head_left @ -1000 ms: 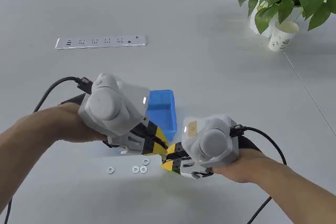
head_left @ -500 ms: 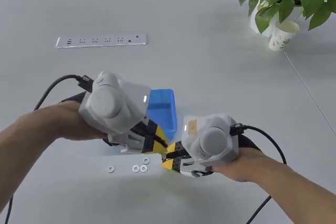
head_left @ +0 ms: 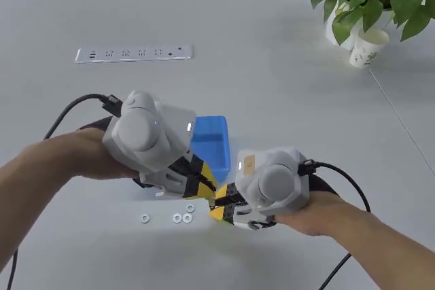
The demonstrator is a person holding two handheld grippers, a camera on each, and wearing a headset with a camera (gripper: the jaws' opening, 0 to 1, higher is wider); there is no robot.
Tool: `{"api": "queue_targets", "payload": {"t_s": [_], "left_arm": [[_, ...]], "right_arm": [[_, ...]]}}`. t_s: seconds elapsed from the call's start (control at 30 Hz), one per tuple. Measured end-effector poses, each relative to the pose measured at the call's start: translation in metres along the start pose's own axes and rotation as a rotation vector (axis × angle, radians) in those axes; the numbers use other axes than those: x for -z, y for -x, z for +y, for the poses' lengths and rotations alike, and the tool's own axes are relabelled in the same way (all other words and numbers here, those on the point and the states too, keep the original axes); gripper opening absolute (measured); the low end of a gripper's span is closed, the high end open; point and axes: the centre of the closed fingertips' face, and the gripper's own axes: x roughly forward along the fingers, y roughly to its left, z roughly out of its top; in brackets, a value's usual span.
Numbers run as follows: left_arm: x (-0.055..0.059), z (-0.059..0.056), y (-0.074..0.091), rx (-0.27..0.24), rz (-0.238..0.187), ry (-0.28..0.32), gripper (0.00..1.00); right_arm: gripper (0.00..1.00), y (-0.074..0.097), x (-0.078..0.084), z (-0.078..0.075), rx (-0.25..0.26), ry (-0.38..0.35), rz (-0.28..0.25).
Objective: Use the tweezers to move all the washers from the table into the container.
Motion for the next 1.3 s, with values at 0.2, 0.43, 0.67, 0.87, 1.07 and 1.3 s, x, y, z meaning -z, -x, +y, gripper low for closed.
{"api": "queue_targets", "payload": {"t_s": [0.2,0.43,0.67,0.87,1.07,1.3], "left_arm": [[-0.003,-0.001,0.007,-0.003,-0.002,0.001,0.06],[-0.009,-0.004,0.018,-0.006,-0.004,0.012,0.06],[-0.016,-0.005,0.029,-0.013,0.005,0.007,0.06],[-0.023,0.000,0.039,-0.022,0.007,0.000,0.06],[-0.029,0.003,0.047,-0.031,0.017,-0.011,0.06],[-0.031,0.011,0.054,-0.041,0.024,-0.023,0.06]], "right_arm": [[0.10,0.004,-0.006,0.001,-0.002,0.005,-0.008],[0.10,0.010,-0.016,0.003,-0.007,0.025,-0.013],[0.10,0.016,-0.027,0.002,-0.005,0.038,-0.025],[0.10,0.023,-0.036,-0.003,0.007,0.048,-0.038],[0.10,0.028,-0.045,-0.008,0.020,0.059,-0.052],[0.10,0.032,-0.053,-0.014,0.033,0.068,-0.067]]}}
